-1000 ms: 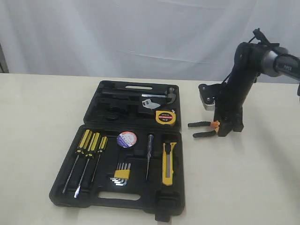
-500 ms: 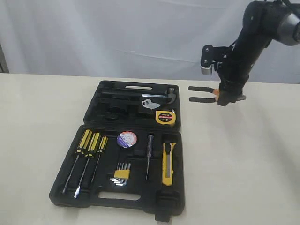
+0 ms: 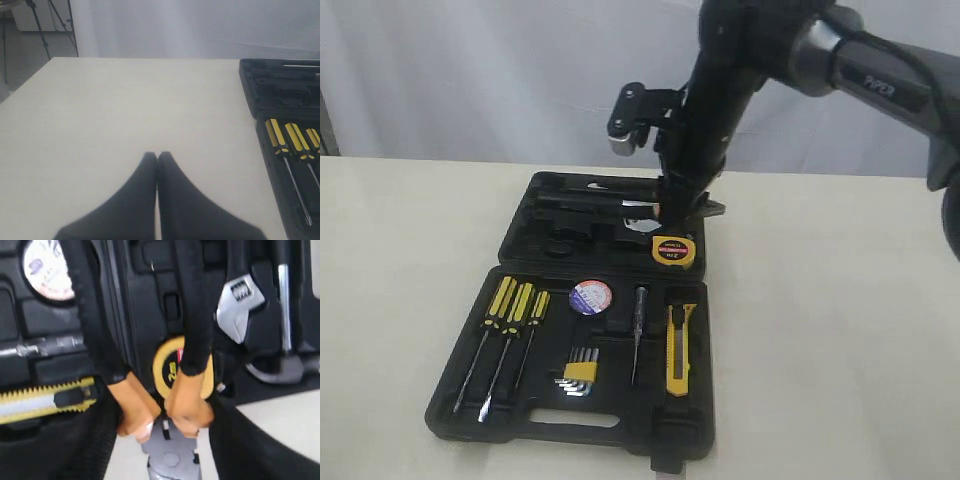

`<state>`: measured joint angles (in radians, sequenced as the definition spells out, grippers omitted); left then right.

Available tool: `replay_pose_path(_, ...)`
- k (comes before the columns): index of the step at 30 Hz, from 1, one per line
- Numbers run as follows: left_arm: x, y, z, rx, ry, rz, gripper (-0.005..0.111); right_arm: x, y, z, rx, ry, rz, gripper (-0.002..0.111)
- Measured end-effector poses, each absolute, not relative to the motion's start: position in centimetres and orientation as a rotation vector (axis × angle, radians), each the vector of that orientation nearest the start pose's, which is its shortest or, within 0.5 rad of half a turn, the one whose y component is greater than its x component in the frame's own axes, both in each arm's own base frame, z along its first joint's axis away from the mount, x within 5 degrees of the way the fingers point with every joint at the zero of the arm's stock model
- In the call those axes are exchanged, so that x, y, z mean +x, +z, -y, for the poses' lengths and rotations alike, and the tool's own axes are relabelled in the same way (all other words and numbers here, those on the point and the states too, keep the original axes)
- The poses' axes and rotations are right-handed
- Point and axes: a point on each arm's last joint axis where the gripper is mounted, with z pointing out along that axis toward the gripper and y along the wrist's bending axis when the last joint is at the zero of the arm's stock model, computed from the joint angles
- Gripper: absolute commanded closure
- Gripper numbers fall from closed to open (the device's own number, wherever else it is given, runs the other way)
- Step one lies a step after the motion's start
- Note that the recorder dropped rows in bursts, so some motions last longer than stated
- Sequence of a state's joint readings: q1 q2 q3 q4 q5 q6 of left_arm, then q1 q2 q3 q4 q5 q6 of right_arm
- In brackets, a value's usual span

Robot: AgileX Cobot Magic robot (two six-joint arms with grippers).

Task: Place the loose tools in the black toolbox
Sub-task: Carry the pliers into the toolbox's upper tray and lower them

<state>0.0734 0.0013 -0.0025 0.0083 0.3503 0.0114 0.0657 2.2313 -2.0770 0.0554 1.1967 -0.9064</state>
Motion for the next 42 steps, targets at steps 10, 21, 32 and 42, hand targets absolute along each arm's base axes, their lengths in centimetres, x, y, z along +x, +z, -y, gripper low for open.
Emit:
replay_pose_path(10, 5.3, 18.2, -0.4, -0.052, 0.068, -1.832, 0.107, 50.5, 22.1, -9.5, -1.274, -0.129, -2.393, 0.109)
replay_pose_path(21, 5.3, 18.2, -0.4, -0.052, 0.068, -1.832, 0.107, 52.8, 19.2, -11.8, -1.141, -0.284, -2.378, 0.109)
replay_pose_path(32, 5.3, 18.2, -0.4, -0.052, 0.068, -1.832, 0.107, 53.6, 16.3, -12.4, -1.047, -0.284, -2.400, 0.109)
replay_pose_path(42, 5.3, 18.2, -0.4, -0.052, 0.068, -1.832, 0.107, 53.9, 14.8, -12.7, -1.048, -0.285, -2.391, 0.109)
